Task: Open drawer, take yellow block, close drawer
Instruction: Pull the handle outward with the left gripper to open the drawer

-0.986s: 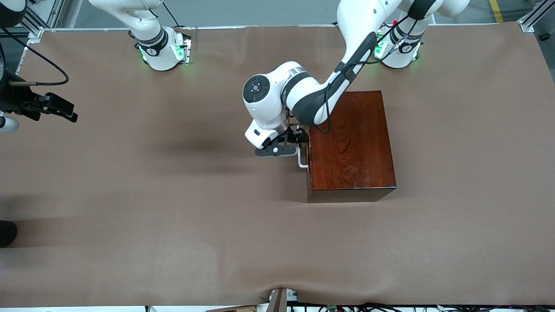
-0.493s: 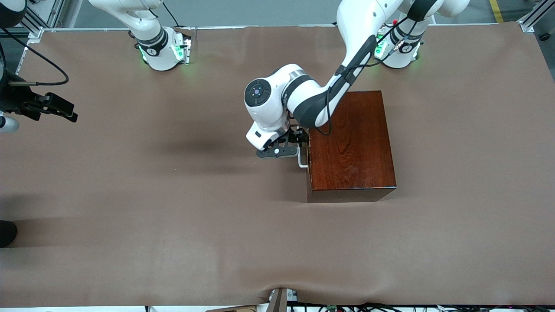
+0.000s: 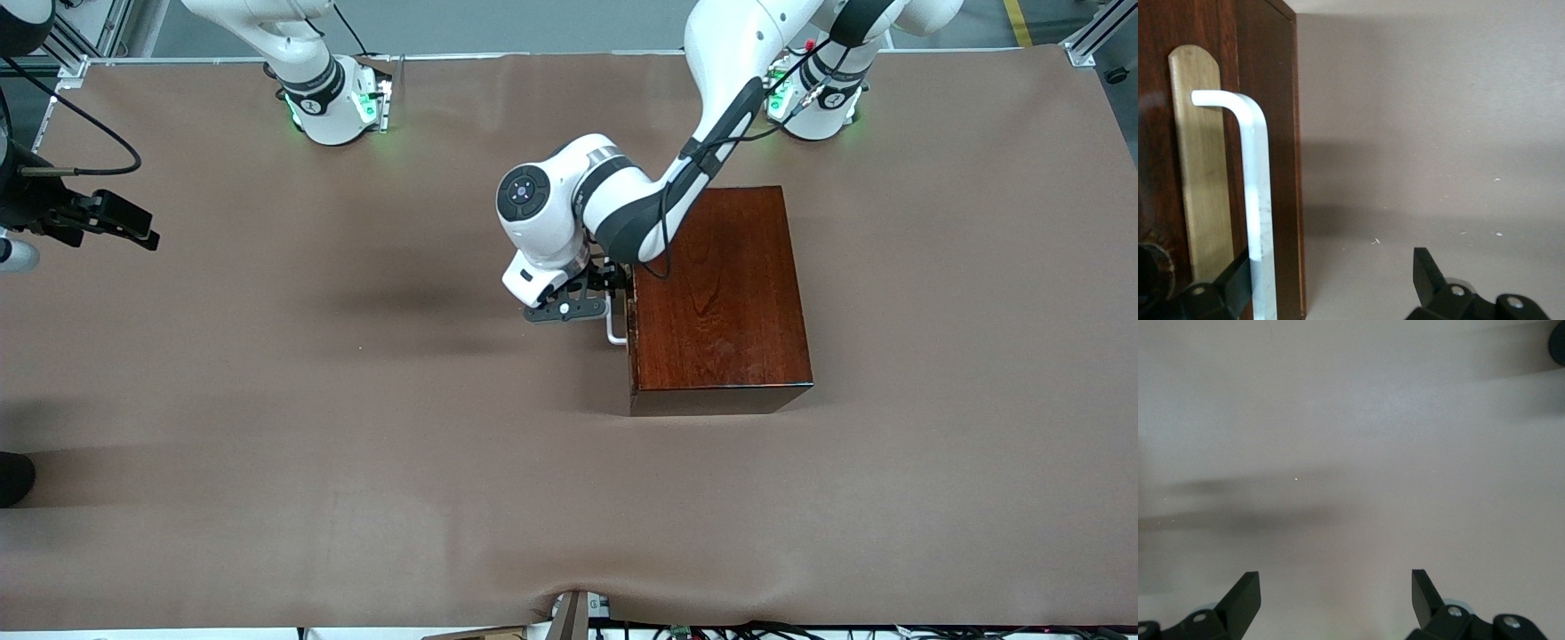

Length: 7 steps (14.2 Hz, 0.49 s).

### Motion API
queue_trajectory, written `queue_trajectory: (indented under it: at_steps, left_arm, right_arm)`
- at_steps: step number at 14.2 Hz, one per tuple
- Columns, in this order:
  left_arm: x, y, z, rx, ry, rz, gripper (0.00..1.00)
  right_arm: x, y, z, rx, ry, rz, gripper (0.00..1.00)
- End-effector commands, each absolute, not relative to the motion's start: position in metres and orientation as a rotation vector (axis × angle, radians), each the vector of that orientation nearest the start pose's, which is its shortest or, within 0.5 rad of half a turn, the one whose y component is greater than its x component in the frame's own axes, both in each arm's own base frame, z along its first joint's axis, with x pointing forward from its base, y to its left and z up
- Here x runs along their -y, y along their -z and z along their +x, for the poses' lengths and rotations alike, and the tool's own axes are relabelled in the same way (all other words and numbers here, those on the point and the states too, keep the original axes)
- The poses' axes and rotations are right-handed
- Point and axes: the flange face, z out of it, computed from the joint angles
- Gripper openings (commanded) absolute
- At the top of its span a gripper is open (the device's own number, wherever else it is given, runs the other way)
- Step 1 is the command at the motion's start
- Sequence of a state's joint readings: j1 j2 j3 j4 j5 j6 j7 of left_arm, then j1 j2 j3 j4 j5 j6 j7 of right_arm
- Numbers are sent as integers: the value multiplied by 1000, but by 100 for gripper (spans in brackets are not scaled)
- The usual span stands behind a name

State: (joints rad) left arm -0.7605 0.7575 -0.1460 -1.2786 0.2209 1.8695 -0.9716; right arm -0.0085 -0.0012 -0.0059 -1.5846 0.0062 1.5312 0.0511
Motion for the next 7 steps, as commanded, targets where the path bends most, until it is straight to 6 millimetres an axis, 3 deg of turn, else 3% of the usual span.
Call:
queue_trajectory:
  at_steps: [1,7]
  left_arm:
    - [569,-290,474,59,14,-3024,100]
    - [587,-286,467,41,66,-3083,100]
  right_arm:
    - [8,-621,542,-122,-80,-3122,100]
    - [8,-621,542,-122,-80,-3122,100]
